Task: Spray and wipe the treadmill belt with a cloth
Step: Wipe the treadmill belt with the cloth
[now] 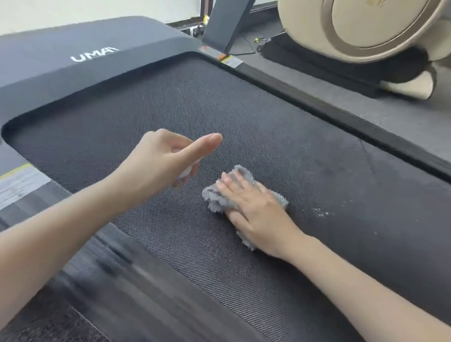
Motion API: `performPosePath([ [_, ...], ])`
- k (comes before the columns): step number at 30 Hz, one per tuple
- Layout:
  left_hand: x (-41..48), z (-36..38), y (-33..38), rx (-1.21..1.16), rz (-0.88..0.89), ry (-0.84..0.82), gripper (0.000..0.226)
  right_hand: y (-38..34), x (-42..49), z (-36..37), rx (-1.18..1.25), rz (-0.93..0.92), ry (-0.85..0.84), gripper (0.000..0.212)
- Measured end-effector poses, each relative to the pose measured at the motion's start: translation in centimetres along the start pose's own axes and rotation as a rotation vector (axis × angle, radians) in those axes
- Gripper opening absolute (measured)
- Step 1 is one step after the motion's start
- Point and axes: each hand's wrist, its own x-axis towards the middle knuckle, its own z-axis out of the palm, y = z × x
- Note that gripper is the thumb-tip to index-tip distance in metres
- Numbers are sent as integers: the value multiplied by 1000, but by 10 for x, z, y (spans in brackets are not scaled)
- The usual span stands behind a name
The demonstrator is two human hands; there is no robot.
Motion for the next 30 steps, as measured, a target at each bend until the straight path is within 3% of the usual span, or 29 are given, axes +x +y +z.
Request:
performPosePath([
  [8,-9,0,-2,64,69,15,83,-45,-38,18,-34,-266,-3,55],
  [17,-10,-1,0,93,93,-29,84,-38,-46,18,-54,-219,-7,55],
  [23,-9,-2,-2,104,66,-85,88,2,-34,5,-80,-43,11,59],
  [30,-7,-3,2,67,38,-86,87,90,-20,-25,-27,393,84,52],
])
